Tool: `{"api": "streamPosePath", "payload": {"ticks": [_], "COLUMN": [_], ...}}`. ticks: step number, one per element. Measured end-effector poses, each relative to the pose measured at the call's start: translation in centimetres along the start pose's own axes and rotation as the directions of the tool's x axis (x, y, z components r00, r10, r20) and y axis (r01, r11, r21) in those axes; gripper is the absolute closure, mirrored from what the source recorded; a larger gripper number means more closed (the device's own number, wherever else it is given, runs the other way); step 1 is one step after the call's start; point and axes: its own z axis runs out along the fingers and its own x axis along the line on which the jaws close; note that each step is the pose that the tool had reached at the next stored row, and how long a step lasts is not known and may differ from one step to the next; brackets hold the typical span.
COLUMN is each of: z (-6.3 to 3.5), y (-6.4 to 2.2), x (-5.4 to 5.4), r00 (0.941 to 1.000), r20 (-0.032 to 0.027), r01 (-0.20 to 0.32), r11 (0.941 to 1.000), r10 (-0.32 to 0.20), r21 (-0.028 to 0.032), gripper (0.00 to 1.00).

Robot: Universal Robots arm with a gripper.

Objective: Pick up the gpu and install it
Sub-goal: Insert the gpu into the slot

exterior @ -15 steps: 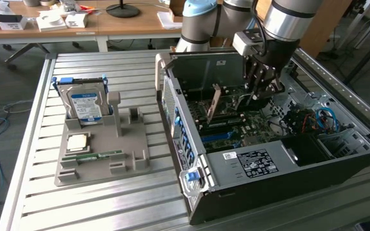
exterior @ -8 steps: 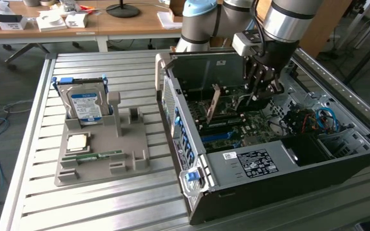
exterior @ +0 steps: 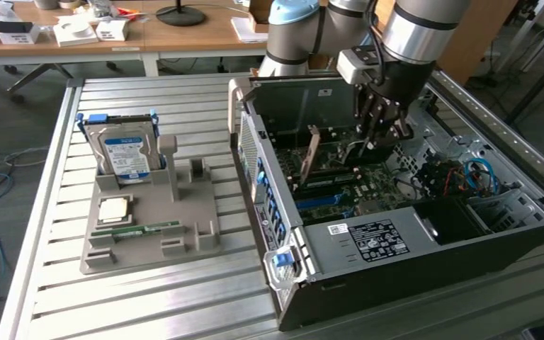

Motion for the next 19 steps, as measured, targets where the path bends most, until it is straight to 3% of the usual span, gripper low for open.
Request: {"api": "streamPosePath", "payload": {"ticks": [4, 19], "z": [0.5, 0.85], "y": [0.15, 0.15], "x": [0.03, 0.04], "r00": [1.0, 1.0], "r20": [0.0001, 0.0], "r01": [0.0, 0.0], "r11": [1.0, 1.0], "r10": [0.0, 0.0], "r21": [0.0, 0.0], "gripper": [0.74, 0.74]}}
